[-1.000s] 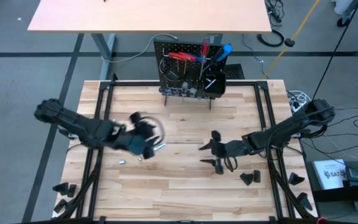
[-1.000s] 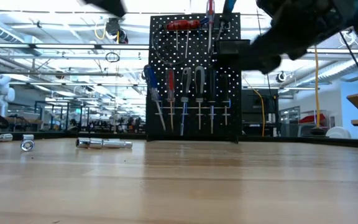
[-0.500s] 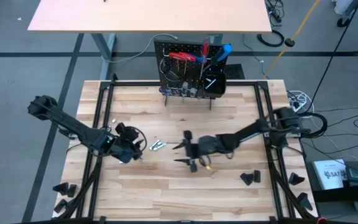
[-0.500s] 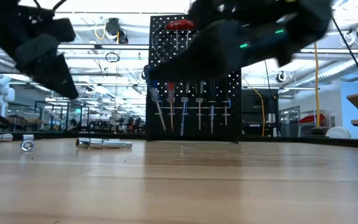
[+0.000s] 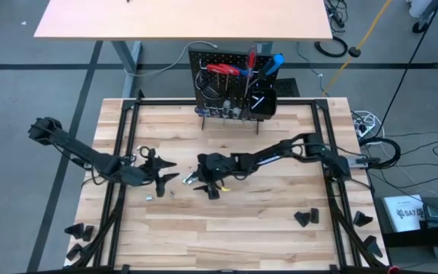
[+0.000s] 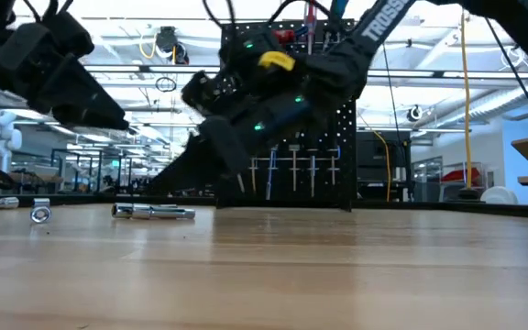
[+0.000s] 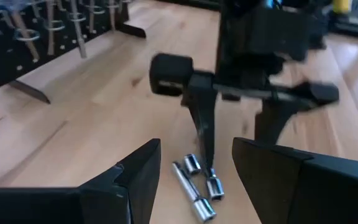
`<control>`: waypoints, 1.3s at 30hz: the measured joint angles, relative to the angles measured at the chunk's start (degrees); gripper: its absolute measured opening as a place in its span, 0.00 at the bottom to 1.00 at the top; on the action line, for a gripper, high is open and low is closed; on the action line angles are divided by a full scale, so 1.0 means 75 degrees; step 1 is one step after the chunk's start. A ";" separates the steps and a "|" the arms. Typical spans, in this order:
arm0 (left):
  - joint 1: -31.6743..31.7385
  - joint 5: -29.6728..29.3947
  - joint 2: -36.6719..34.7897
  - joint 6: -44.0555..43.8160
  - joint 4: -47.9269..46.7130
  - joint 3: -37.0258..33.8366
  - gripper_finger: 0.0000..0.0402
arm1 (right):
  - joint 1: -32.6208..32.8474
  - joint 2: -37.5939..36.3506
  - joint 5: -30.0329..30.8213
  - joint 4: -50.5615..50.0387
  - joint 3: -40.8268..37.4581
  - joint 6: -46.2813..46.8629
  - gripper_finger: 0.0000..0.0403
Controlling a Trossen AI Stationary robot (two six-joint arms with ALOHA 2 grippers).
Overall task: Hang tools onto peg board
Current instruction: Put the silver extension bar into the black bin on the peg board
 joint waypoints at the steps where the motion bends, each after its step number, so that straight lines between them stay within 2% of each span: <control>1: 0.0042 0.0003 -0.0193 -0.0009 0.0073 -0.0156 0.52 | -0.0005 0.0128 0.0039 -0.0053 0.0182 -0.0035 0.57; 8: 0.0119 0.0238 -0.0794 -0.0029 0.0487 -0.0615 0.52 | -0.0049 0.0503 0.0182 -0.0918 0.0789 -0.0148 0.55; 14: 0.0119 0.0242 -0.0810 0.0154 0.0537 -0.0623 0.52 | -0.0057 0.0510 0.0803 -0.1315 0.0809 -0.0273 0.44; 23: 0.0119 0.0300 -0.0810 0.0224 0.0868 -0.0623 0.52 | -0.0005 0.0477 0.0811 -0.2534 0.0824 -0.0480 0.28; 35: 0.0119 0.0306 -0.0810 0.0229 0.1073 -0.0623 0.52 | 0.0097 0.0501 0.0862 -0.2544 0.0800 -0.0497 0.25; 39: 0.0119 0.0376 -0.0809 0.0223 0.1088 -0.0623 0.52 | 0.0108 0.0499 0.0822 -0.2645 0.0800 -0.0422 0.13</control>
